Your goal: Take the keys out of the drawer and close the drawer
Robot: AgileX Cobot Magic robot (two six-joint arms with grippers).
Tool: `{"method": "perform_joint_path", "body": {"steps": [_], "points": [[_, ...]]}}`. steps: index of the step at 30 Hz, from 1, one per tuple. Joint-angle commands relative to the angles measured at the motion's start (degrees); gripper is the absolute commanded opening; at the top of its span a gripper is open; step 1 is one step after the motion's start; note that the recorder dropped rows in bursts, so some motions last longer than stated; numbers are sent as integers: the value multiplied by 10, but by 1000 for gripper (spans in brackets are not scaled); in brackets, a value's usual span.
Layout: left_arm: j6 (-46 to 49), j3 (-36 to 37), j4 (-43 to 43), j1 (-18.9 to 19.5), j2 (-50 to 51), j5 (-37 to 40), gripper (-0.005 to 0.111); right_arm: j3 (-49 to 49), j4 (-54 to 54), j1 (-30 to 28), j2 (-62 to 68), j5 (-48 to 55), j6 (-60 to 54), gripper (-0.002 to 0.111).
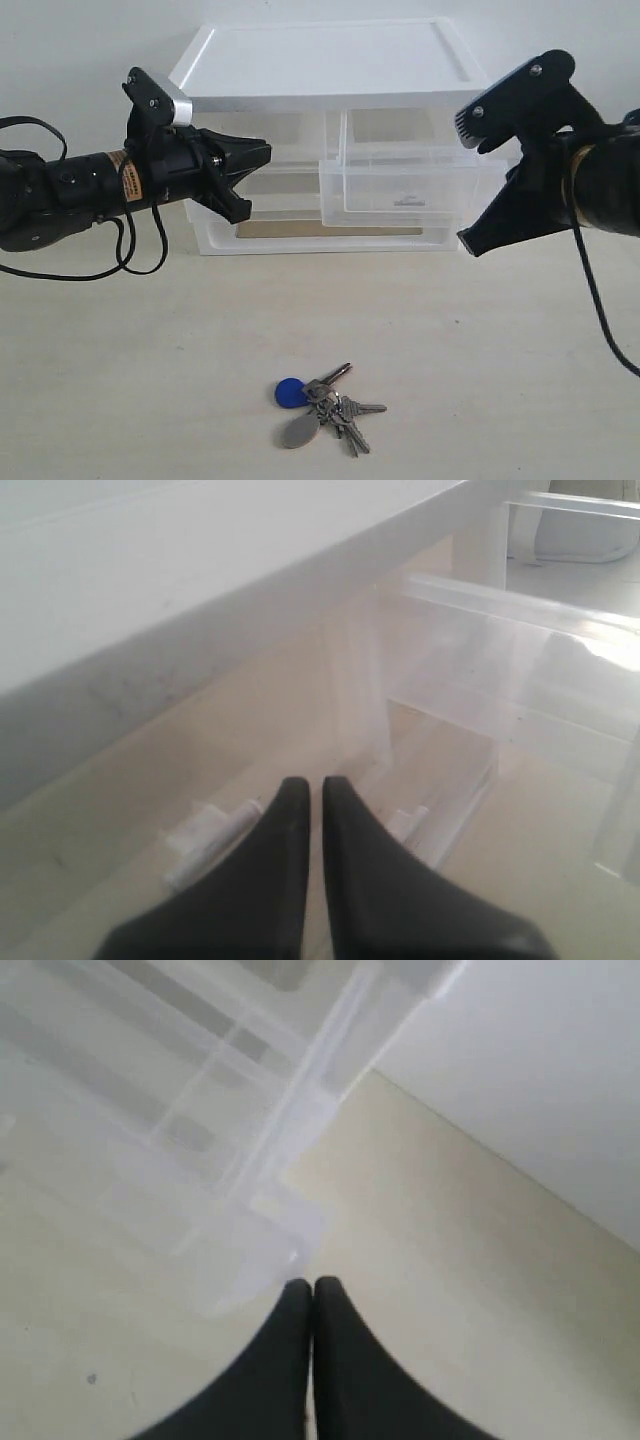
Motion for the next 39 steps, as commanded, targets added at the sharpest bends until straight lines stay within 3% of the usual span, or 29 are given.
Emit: {"method": "perform_joint_path", "body": {"steps": [1,5,13,18,24,28,31,39], "points": [[-13,-39,-72,12,21,49,4,1,-159,-1,33,11,169,0],[-13,-39,-72,12,21,48,4,-18,-159,-1,49,62,184,0],[-11,-39,-72,12,21,47,4,-79,-159,-1,48,48,176,0],[-10,-39,-72,12,21,47,4,-67,-159,-1,37,68,161,0],[-10,-39,-73,12,21,46,4,3,-159,-1,-81,-32,253,0],[-14,-39,-73,12,21,46,4,49,-159,-1,-126,-169,279,0],[-16,-39,-72,12,21,46,4,77,-159,-1,-110,-199,280,0],[-25,-38,-69,12,21,45,4,45,-159,-1,19,-112,257,0]]}}
